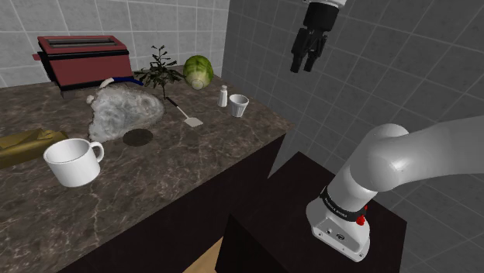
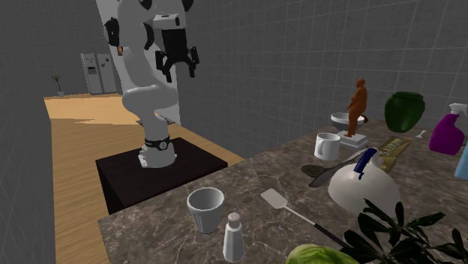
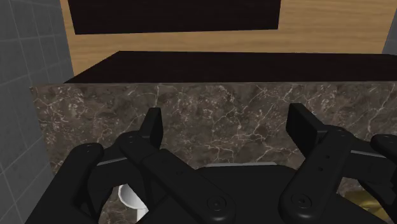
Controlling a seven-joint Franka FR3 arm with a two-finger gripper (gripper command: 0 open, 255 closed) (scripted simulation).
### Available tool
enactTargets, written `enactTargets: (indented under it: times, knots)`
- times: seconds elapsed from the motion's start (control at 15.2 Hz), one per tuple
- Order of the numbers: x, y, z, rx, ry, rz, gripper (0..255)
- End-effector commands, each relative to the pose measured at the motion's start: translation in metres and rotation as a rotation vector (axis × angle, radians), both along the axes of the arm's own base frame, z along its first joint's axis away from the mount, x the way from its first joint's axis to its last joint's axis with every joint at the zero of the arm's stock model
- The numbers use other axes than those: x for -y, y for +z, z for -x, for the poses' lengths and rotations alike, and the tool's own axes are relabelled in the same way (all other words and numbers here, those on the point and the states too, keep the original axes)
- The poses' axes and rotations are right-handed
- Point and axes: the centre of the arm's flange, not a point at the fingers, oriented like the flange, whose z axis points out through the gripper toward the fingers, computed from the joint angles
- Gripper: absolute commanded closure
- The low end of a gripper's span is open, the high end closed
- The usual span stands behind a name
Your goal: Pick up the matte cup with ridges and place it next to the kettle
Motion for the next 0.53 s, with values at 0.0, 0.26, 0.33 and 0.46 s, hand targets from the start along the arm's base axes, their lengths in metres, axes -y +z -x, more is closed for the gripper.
enactTargets:
  times: [0.0, 0.26, 0.33, 0.46]
  knots:
    - [0.0, 0.0, 0.0, 0.0, 0.0, 0.0, 0]
    - [0.022, -0.031, -0.038, -0.001, -0.02, -0.012, 0]
    - [0.027, -0.039, -0.047, -0.001, -0.025, -0.015, 0]
    - [0.039, -0.055, -0.065, -0.001, -0.035, -0.021, 0]
